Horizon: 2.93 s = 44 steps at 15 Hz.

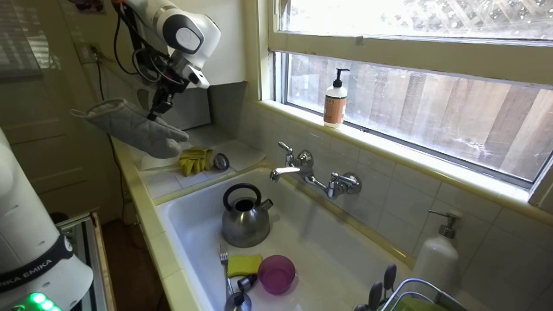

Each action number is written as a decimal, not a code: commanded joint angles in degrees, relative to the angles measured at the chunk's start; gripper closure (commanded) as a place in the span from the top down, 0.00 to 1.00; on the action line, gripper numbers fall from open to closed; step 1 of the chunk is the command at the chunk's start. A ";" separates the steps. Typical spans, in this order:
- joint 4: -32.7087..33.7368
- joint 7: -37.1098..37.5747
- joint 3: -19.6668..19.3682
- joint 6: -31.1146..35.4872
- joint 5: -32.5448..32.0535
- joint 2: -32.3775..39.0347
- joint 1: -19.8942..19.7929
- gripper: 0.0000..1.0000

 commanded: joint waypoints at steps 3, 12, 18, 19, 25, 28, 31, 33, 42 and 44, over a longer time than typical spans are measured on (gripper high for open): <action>0.84 0.51 -0.24 -0.22 0.64 0.33 0.46 0.03; 9.32 6.38 -8.23 -10.98 4.14 -3.61 -6.13 0.03; 15.76 14.71 -11.37 -12.63 9.06 -4.28 -9.73 0.03; 16.42 16.65 -11.32 -11.06 10.17 -4.43 -9.95 0.03; 23.37 26.68 -10.01 -3.66 13.36 -3.46 -9.44 0.03; 23.40 25.54 -10.13 -4.67 12.40 -3.64 -9.52 0.11; 24.35 26.38 -10.12 -4.69 12.47 -3.55 -9.47 0.11; 25.66 26.48 -10.32 -4.44 12.81 -3.04 -9.62 0.03; 47.43 36.91 -14.32 -15.36 13.49 4.81 -11.97 0.03; 51.64 39.69 -14.32 -17.00 13.44 6.91 -11.97 0.03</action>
